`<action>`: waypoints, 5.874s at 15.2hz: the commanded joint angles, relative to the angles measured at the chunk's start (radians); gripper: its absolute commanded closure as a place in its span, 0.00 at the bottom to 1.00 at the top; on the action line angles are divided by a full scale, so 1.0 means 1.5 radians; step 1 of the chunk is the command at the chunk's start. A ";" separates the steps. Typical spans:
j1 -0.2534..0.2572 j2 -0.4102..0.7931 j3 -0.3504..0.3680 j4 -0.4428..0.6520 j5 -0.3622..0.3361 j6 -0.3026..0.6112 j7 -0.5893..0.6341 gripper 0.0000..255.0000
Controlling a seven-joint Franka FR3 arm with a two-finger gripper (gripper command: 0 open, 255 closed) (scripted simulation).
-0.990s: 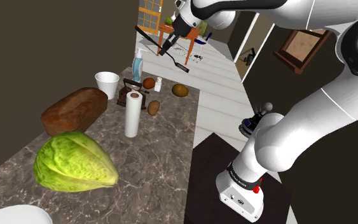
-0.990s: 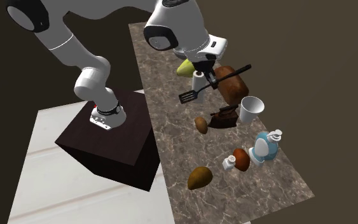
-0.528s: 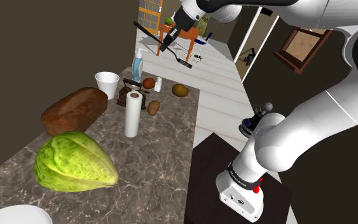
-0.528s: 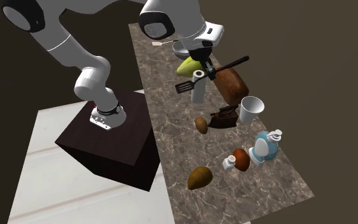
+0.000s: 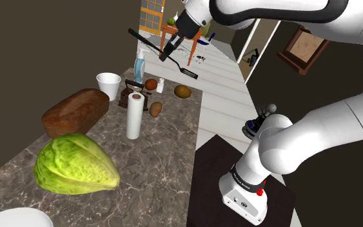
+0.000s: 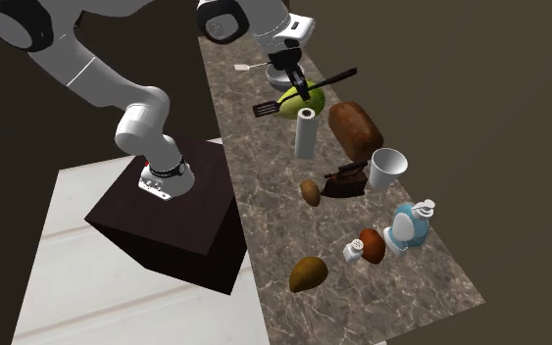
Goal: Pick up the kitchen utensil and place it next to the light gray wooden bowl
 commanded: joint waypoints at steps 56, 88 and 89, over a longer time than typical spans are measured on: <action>0.109 -0.095 0.525 -0.219 0.135 0.169 0.493 1.00; 0.015 0.047 0.682 -0.303 0.119 0.404 0.561 0.00; 0.015 0.047 0.682 -0.303 0.119 0.404 0.561 0.00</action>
